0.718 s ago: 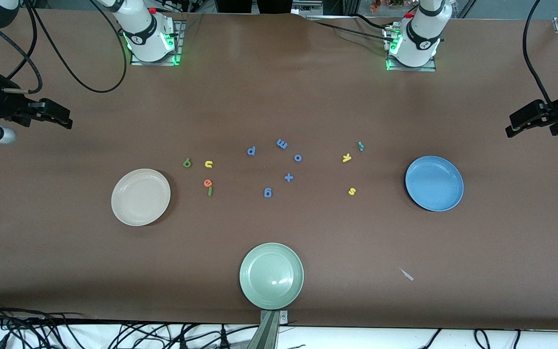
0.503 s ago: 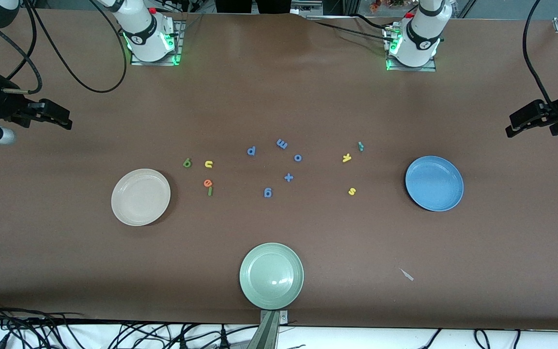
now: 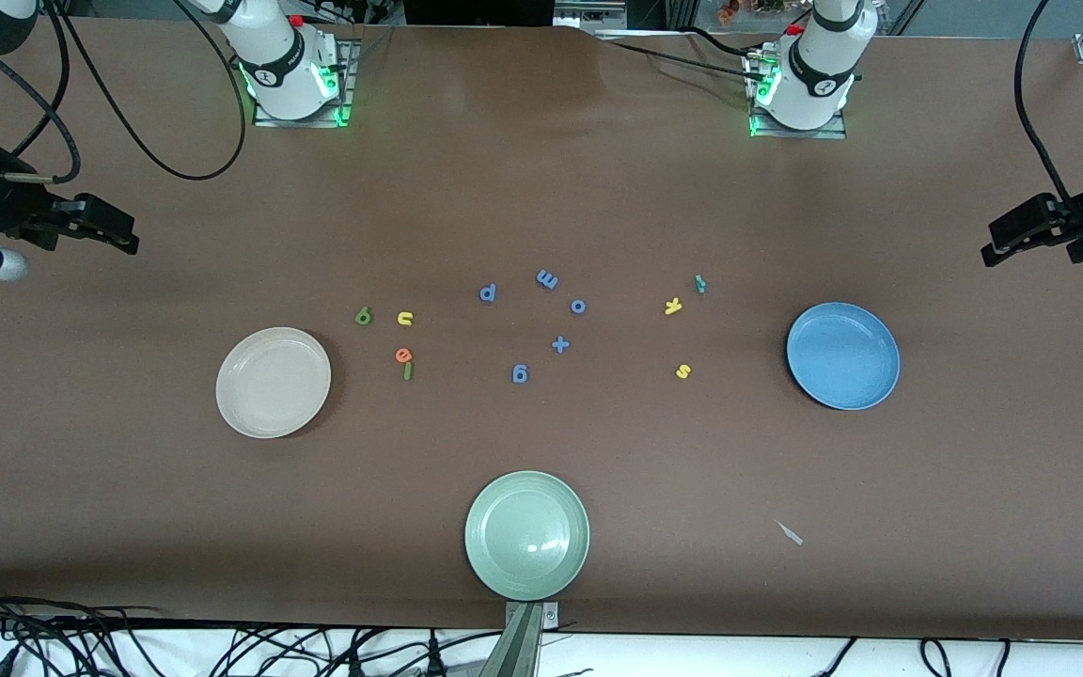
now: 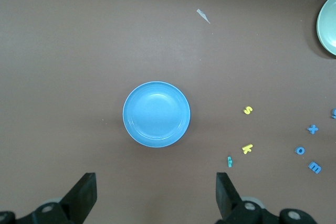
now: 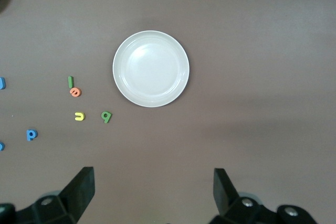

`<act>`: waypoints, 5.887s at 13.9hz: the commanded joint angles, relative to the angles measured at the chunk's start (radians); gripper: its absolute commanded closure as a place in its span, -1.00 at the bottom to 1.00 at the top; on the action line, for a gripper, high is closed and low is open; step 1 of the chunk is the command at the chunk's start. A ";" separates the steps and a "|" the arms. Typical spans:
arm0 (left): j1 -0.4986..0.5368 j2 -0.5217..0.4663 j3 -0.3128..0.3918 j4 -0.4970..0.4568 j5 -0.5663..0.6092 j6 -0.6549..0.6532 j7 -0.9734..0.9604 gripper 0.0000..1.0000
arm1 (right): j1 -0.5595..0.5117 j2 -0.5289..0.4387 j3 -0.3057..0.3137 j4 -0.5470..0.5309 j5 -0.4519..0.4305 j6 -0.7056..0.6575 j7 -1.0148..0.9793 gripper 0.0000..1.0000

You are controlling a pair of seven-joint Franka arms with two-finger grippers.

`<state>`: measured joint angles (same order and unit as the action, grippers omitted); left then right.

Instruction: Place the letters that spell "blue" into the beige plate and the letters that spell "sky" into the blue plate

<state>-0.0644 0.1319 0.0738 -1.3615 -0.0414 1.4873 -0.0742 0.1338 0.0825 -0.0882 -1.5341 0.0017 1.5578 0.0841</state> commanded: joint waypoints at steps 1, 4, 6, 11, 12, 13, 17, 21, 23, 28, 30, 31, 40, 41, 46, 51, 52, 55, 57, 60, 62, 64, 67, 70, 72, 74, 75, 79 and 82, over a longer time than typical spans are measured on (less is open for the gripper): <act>0.000 0.002 -0.005 0.015 0.026 -0.001 0.016 -1.00 | 0.000 -0.035 0.002 -0.035 -0.011 0.021 0.008 -1.00; 0.000 0.002 -0.005 0.015 0.028 -0.001 0.016 -1.00 | 0.000 -0.035 -0.002 -0.034 -0.009 0.022 0.008 -1.00; 0.000 0.002 -0.003 0.015 0.028 -0.002 0.016 -1.00 | 0.000 -0.035 -0.002 -0.034 -0.009 0.022 0.008 -1.00; 0.000 0.002 -0.003 0.015 0.028 -0.002 0.016 -1.00 | 0.000 -0.035 0.001 -0.034 -0.009 0.022 0.008 -1.00; 0.000 0.002 -0.003 0.015 0.028 -0.001 0.016 -1.00 | 0.000 -0.035 0.001 -0.034 -0.011 0.022 0.008 -1.00; 0.000 0.002 -0.003 0.015 0.028 -0.002 0.016 -1.00 | 0.000 -0.035 0.001 -0.035 -0.009 0.022 0.008 -1.00; 0.000 0.002 -0.003 0.015 0.028 -0.002 0.016 -1.00 | -0.002 -0.033 -0.002 -0.035 -0.008 0.021 0.008 -1.00; 0.000 0.002 -0.003 0.015 0.028 -0.002 0.016 -1.00 | 0.000 -0.033 -0.004 -0.035 -0.002 0.019 0.009 -1.00; 0.001 0.002 -0.002 0.015 0.028 -0.002 0.016 -1.00 | 0.000 -0.033 -0.004 -0.035 0.000 0.022 0.008 -1.00; 0.001 0.002 -0.003 0.015 0.028 -0.002 0.016 -1.00 | -0.002 -0.033 -0.005 -0.035 0.000 0.024 0.008 -1.00; 0.001 0.002 -0.003 0.015 0.028 -0.002 0.016 -1.00 | -0.002 -0.033 -0.005 -0.035 0.000 0.027 0.008 -1.00; 0.001 0.002 -0.003 0.015 0.028 -0.002 0.016 -1.00 | -0.002 -0.033 -0.007 -0.034 0.000 0.027 0.006 -1.00; 0.001 0.002 -0.003 0.015 0.028 -0.004 0.016 -1.00 | -0.003 -0.033 -0.007 -0.035 0.001 0.027 0.008 -1.00; 0.001 0.002 -0.002 0.015 0.028 -0.002 0.016 -1.00 | -0.003 -0.032 -0.007 -0.035 0.001 0.027 0.006 -1.00; 0.003 0.002 -0.003 0.015 0.029 -0.002 0.016 -1.00 | -0.003 -0.032 -0.007 -0.034 0.001 0.027 0.006 -1.00; 0.003 0.002 -0.003 0.015 0.029 -0.002 0.016 -1.00 | -0.003 -0.032 -0.007 -0.034 0.003 0.028 0.006 -1.00; 0.003 0.002 -0.003 0.015 0.029 -0.002 0.016 -1.00 | -0.003 -0.032 -0.007 -0.034 0.003 0.031 0.006 -1.00; 0.005 0.003 -0.003 0.015 0.029 -0.002 0.016 -1.00 | -0.003 -0.032 -0.007 -0.034 0.003 0.036 0.006 -1.00; 0.005 0.003 -0.002 0.015 0.029 -0.001 0.016 -1.00 | -0.003 -0.032 -0.007 -0.034 0.004 0.050 0.006 -1.00; 0.006 0.005 -0.002 0.004 0.028 -0.002 0.016 -1.00 | -0.003 -0.032 -0.007 -0.034 0.004 0.048 0.005 -1.00; 0.006 0.005 -0.002 0.001 0.026 -0.004 0.014 -1.00 | -0.003 -0.032 -0.007 -0.034 0.004 0.050 0.005 -1.00; 0.005 0.005 -0.003 0.001 0.026 -0.004 0.014 -1.00 | -0.003 -0.032 -0.007 -0.034 0.004 0.051 0.005 -1.00; 0.005 0.005 -0.002 0.001 0.026 -0.005 0.014 -1.00 | -0.005 -0.032 -0.007 -0.034 0.004 0.048 0.002 -1.00; 0.005 0.005 -0.002 0.005 0.028 -0.004 0.010 -1.00 | -0.005 -0.032 -0.007 -0.034 0.004 0.042 0.002 -1.00; 0.006 0.005 -0.002 0.001 0.028 -0.009 0.008 -1.00 | -0.005 -0.033 -0.007 -0.034 0.004 0.038 0.002 -1.00; 0.008 0.008 0.000 -0.001 0.028 -0.009 0.011 -1.00 | -0.005 -0.033 -0.007 -0.035 0.006 0.036 0.002 -1.00; 0.011 0.011 0.001 -0.004 0.028 -0.009 0.008 -1.00 | -0.006 -0.033 -0.008 -0.038 0.007 0.035 0.003 -1.00; 0.046 0.046 0.003 -0.014 0.028 -0.010 0.004 -1.00 | -0.006 -0.033 -0.008 -0.038 0.007 0.036 0.003 -1.00; 0.043 0.083 0.000 -0.066 0.020 0.024 -0.037 -1.00 | -0.006 -0.033 -0.010 -0.038 0.009 0.036 0.006 -1.00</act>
<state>-0.0179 0.1961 0.0809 -1.3960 -0.0410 1.4863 -0.0795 0.1327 0.0820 -0.0996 -1.5395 0.0022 1.5905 0.0842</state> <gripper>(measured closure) 0.000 0.000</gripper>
